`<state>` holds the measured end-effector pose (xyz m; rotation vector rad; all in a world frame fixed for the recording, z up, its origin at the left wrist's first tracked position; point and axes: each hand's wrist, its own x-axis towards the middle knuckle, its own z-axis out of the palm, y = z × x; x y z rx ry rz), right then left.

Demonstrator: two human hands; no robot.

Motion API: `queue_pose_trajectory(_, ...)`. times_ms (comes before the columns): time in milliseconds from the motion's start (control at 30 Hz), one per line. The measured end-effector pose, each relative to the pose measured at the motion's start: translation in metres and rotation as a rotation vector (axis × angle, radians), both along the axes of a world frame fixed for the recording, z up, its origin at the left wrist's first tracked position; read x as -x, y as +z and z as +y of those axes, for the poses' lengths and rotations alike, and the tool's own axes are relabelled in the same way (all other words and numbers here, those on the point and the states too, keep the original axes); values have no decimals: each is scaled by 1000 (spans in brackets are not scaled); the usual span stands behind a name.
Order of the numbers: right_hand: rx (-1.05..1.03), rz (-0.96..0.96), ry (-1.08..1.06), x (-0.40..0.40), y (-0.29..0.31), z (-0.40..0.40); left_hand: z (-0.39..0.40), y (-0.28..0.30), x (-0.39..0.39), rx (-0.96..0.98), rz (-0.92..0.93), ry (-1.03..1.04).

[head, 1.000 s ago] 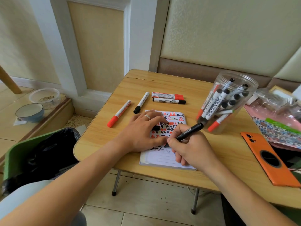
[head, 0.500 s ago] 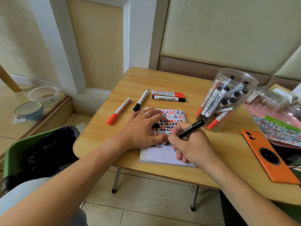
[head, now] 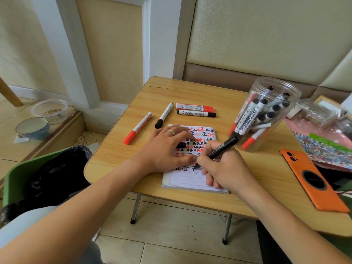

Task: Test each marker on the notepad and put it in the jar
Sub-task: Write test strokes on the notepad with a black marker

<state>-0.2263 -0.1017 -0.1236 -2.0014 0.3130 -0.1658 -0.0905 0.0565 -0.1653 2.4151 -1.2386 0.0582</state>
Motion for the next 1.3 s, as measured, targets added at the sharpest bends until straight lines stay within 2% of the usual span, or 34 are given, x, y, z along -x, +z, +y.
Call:
queue_pose_trajectory(233, -5, -1, -27, -1, 1, 0, 0, 0, 0, 10, -6, 3)
queue_pose_trajectory(933, 2, -3, 66, 0, -1, 2, 0, -2, -2, -13, -18, -3)
queue_pose_trajectory(1300, 19, 2, -8, 1, 0, -3, 1, 0, 1, -9, -22, -12)
